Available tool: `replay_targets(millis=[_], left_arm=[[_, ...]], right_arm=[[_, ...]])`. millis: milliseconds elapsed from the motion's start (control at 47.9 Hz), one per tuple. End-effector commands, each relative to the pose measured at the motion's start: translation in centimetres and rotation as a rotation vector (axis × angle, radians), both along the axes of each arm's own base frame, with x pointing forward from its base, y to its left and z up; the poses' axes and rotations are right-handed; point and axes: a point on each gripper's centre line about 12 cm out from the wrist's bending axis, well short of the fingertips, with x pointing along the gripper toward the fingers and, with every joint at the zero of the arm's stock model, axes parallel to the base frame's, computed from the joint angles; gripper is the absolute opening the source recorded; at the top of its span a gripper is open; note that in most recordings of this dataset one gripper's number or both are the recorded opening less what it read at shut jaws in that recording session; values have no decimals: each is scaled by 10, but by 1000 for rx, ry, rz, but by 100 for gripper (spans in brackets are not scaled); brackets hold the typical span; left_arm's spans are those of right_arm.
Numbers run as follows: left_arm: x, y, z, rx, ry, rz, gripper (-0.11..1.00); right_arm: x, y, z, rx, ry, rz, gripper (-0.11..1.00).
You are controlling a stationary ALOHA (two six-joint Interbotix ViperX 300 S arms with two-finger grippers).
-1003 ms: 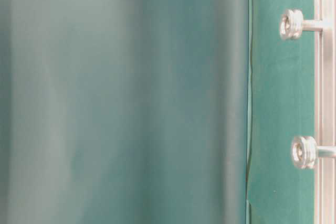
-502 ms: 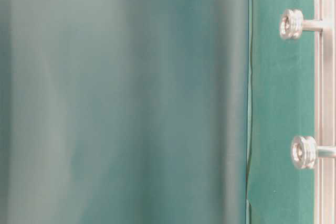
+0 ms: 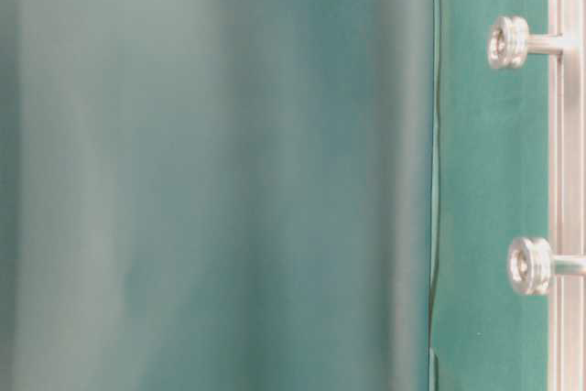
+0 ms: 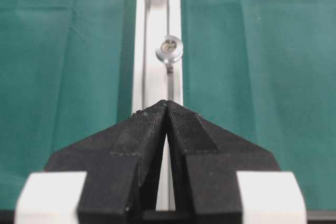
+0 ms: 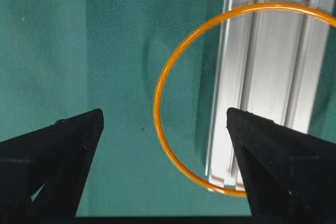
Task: Hook the rubber onto the shaft.
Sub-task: 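Close the right gripper on the orange band's edge beside the bar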
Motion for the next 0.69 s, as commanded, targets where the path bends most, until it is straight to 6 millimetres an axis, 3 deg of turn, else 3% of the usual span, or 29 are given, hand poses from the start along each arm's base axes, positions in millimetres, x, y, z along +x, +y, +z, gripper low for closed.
replay_targets(millis=[0,669], left_arm=[[3,1,13,2,-35,3,2],[3,1,14,2,-37,3,2]], right_arm=[[3,3,1,5,-29,6,97],[-3,12,-35,25,-18,-41,97]])
